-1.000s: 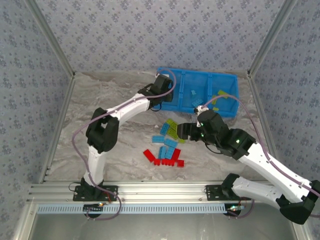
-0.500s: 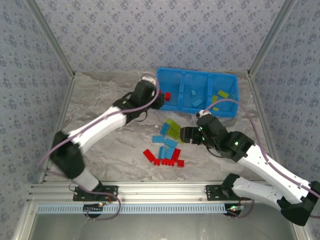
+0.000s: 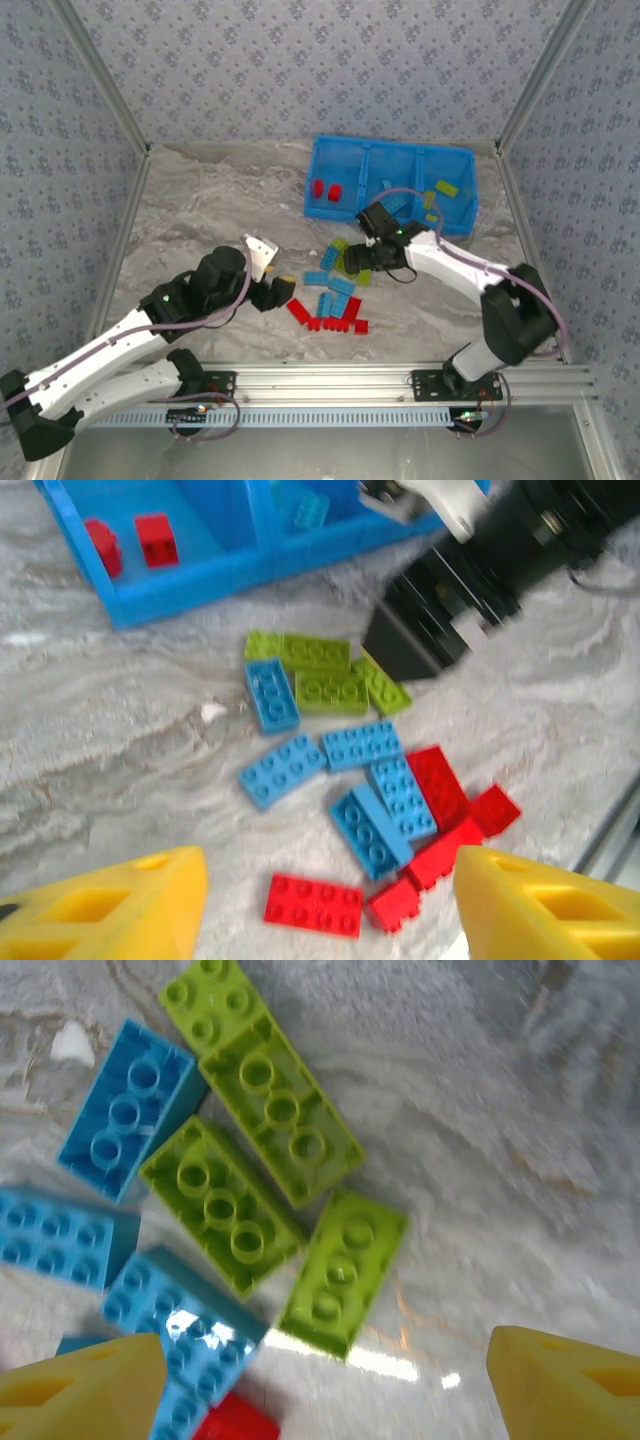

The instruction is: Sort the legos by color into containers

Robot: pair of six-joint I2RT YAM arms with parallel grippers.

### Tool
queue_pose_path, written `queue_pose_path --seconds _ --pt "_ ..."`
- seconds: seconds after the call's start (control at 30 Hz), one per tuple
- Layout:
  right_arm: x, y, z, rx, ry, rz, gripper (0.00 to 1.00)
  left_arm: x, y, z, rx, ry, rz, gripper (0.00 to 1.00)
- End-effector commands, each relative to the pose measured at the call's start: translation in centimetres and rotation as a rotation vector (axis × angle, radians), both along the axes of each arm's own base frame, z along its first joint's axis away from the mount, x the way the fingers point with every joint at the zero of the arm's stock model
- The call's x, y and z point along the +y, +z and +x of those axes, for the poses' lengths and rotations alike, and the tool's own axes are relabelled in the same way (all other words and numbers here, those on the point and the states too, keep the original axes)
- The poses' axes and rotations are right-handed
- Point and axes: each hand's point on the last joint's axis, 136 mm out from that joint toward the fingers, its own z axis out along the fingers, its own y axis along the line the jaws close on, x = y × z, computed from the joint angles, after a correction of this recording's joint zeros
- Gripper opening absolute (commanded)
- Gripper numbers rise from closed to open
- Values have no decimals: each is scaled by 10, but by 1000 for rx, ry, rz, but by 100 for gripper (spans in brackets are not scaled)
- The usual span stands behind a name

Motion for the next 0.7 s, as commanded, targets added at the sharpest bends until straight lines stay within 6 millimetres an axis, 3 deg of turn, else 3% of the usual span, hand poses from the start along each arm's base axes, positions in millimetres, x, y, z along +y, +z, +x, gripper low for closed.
queue_pose_path --seconds 0.0,0.17,0.33,0.37,0.67 --pt "18 2 35 -53 62 38 84 5 -9 -15 30 -41 -8 73" --pt "24 -18 53 -31 50 62 83 10 -21 -21 60 -28 -14 78" --pt "27 -40 54 23 61 41 76 12 -27 -20 57 -20 -9 79" --pt "32 -33 63 5 60 54 75 13 -28 -20 54 -19 -4 79" --pt "21 -53 66 38 8 8 54 11 -31 -20 55 -28 4 81"
